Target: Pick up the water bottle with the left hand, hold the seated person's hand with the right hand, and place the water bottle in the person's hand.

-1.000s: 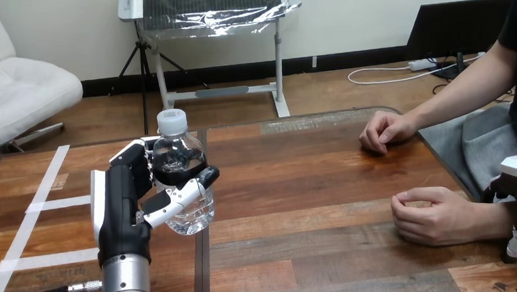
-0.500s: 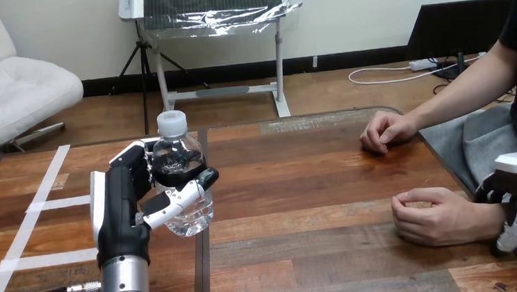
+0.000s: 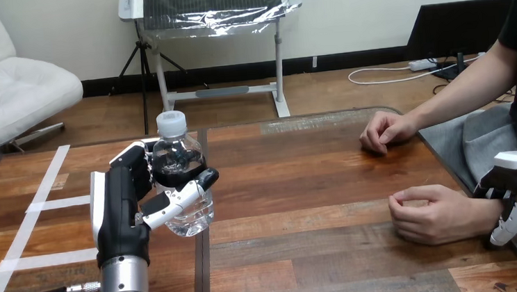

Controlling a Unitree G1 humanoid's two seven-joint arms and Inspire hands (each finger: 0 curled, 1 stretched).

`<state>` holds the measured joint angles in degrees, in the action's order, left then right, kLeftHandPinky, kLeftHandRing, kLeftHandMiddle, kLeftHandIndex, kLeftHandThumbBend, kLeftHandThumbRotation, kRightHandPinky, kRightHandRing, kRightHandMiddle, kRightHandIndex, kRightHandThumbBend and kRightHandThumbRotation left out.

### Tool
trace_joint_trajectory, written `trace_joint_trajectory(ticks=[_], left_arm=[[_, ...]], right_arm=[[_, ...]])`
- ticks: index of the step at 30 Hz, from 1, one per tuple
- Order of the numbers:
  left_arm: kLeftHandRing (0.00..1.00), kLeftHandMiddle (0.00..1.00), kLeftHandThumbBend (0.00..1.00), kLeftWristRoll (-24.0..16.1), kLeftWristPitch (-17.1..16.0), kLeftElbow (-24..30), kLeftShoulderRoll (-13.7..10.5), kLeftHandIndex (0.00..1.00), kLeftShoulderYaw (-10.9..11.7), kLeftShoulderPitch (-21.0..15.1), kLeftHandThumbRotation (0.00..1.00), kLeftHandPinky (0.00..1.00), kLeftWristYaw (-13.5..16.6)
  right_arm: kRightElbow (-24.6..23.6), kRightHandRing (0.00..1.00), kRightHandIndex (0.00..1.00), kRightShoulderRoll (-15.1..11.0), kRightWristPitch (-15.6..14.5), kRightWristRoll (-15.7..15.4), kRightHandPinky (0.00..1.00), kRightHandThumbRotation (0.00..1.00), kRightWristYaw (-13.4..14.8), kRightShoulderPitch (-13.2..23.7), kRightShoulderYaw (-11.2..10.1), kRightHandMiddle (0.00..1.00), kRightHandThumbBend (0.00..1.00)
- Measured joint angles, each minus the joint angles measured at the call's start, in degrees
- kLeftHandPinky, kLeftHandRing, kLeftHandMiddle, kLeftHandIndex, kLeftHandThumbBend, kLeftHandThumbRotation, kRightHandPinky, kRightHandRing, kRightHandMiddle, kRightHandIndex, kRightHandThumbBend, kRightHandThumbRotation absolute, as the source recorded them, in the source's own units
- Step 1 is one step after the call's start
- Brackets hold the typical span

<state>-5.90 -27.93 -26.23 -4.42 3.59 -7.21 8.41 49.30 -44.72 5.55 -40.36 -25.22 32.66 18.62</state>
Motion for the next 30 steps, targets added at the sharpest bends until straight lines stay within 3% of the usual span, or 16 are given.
trace_joint_trajectory(ticks=[15, 30], left_arm=[[0.43, 0.45, 0.58, -0.40, 0.26, 0.02, -0.09, 0.52, 0.01, 0.02, 0.00, 0.43, 0.02], [0.43, 0.45, 0.58, -0.45, 0.56, 0.03, -0.50, 0.52, 0.02, 0.03, 0.00, 0.43, 0.02]], right_arm=[[3.85, 0.54, 0.68, 0.89, 1.21, -0.28, 0.47, 0.00, 2.96, 2.16, 2.11, 0.64, 0.61], [5.84, 0.53, 0.68, 1.31, 1.80, -1.69, 0.44, 0.00, 3.97, 3.99, 4.67, 0.63, 0.62]])
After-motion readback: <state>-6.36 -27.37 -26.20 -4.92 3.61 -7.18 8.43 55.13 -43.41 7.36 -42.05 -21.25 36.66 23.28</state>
